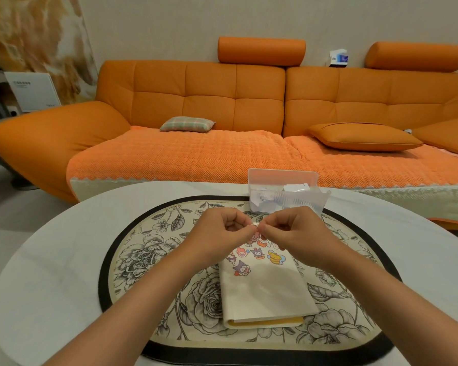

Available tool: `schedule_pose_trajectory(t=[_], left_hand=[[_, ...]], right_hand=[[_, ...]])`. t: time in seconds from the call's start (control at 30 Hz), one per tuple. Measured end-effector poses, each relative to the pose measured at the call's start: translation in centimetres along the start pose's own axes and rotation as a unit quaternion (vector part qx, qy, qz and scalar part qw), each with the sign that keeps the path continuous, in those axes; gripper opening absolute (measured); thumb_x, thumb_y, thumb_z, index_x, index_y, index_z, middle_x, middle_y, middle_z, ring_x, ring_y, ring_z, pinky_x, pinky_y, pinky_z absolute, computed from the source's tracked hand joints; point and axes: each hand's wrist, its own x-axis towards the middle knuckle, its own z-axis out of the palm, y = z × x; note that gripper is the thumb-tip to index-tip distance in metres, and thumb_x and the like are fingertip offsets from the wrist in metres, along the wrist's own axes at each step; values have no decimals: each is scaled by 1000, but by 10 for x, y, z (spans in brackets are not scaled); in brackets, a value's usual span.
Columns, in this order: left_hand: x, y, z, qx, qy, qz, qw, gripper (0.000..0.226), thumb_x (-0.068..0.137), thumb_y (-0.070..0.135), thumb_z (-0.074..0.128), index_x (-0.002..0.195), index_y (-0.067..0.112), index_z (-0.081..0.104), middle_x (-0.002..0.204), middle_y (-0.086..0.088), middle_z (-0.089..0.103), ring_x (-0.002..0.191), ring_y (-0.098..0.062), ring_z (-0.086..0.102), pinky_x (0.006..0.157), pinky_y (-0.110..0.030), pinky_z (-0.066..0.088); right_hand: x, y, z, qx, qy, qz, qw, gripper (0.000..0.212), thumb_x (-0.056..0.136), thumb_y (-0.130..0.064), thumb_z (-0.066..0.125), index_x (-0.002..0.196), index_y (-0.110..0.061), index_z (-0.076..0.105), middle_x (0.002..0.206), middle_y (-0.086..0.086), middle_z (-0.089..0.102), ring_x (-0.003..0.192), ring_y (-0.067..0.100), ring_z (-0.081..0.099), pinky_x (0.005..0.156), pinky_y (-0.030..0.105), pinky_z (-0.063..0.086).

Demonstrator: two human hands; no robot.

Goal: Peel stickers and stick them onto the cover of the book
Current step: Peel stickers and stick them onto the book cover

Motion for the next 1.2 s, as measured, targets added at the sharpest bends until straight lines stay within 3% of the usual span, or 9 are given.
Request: schedule_pose_trajectory(t=[0.17,0.27,0.43,0.67,0.83,1.0,1.1,1.2], left_hand=[[0,0,1,-2,13,-8,1000,6,86,18,76,83,13,75,70,0,72,62,-4,62,64,-21,51],[-1,0,3,1,24,-8,1000,7,86,17,76,82,11,75,73,-6,74,63,-6,63,65,-24,53],[1,1,-1,-25,39,-16,999,7,87,15,75,80,13,75,67,3,71,64,-8,64,66,-27,55],[0,4,-2,-36,26,-18,999,6,88,13,74,83,9,74,70,1,71,64,-8,63,64,-22,53],[0,3,-1,-30,25,-13,999,6,87,14,75,83,10,75,77,-8,74,67,-11,65,68,-29,56],[0,2,-1,-24,31,-15,999,6,86,18,76,81,16,75,75,-2,74,67,-11,66,70,-32,56],[-4,2,2,87,95,21,992,9,83,36,77,88,31,70,83,15,70,74,-8,63,70,-28,52],[-8,1,7,224,188,85,952,19,82,44,76,89,36,60,80,18,61,67,-1,54,59,-26,46]], right_hand=[[0,2,3,0,7,-4,1000,19,94,-25,66,80,-25,79,72,25,65,56,20,44,55,36,37],[0,1,7,-10,23,-4,1000,20,94,-22,64,81,-23,79,66,20,65,53,17,43,53,34,36],[0,-2,4,47,33,32,998,22,94,-26,68,77,-16,78,53,7,58,42,7,41,45,20,33],[0,-4,2,90,11,59,994,23,92,-31,69,78,-17,79,54,9,57,46,13,37,46,21,30],[-2,-6,1,73,17,55,996,24,95,-29,67,78,-16,78,53,7,56,39,6,37,40,15,30],[-2,-6,2,83,11,55,995,23,95,-28,66,82,-16,80,53,8,57,41,8,37,42,16,31],[-1,-5,3,70,42,52,995,22,95,-24,66,81,-13,78,51,5,57,37,4,39,40,12,31],[0,-2,6,20,93,39,995,20,93,-24,68,76,-20,76,47,-11,59,40,3,44,41,15,35]])
